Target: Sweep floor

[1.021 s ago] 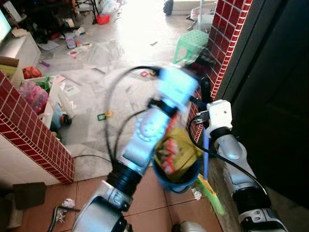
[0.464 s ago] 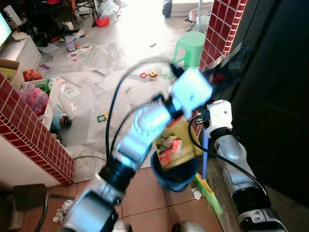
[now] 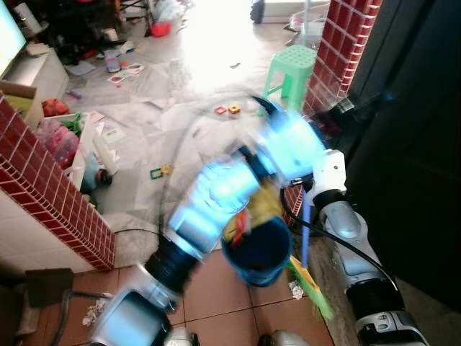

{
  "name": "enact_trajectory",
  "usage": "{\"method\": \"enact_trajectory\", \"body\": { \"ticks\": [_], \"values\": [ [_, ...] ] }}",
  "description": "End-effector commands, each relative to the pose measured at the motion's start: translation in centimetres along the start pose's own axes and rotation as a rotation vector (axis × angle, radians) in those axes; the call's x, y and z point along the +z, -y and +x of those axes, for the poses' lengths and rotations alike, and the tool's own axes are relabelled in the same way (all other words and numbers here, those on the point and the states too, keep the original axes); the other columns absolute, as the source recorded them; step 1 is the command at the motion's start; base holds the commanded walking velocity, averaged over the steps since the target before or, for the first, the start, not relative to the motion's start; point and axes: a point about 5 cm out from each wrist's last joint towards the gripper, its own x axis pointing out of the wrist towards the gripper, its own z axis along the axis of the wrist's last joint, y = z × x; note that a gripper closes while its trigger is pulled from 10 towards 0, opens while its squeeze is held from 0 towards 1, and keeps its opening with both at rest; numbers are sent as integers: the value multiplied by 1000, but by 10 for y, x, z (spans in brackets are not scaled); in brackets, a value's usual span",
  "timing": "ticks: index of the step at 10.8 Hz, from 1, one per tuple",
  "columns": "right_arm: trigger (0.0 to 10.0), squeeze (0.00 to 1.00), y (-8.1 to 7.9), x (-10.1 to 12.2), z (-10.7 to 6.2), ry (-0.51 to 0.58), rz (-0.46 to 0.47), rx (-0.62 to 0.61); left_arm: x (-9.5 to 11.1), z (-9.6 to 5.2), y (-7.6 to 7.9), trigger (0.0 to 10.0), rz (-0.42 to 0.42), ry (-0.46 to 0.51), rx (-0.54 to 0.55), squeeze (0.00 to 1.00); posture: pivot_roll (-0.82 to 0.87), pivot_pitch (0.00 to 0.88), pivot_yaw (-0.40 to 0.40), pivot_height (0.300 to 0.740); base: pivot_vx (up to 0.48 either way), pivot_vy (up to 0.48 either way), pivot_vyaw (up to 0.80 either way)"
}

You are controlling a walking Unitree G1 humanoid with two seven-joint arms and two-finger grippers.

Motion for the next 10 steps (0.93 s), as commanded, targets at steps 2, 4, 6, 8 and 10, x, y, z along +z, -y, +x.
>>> {"method": "enact_trajectory", "body": {
  "ticks": [2,4,6,8,10],
  "values": [
    [10000,0,2,14,6,67,-9,0,15,4,-22,10000,60,69,120,0,-86,0,46,740,0,0,0],
    [10000,0,0,14,7,66,-9,5,31,3,-42,10000,97,136,239,0,-85,0,44,740,0,0,0],
    [10000,0,0,13,7,64,-9,6,45,-3,-76,10000,105,184,428,0,-84,0,43,740,0,0,0],
    [10000,0,-2,13,8,64,-8,10,44,0,-71,10000,82,175,367,0,-79,0,45,740,0,0,0],
    [10000,0,-3,13,7,66,-4,4,54,-15,-103,10000,97,204,637,0,-82,0,50,740,0,0,0]
  ]
}}
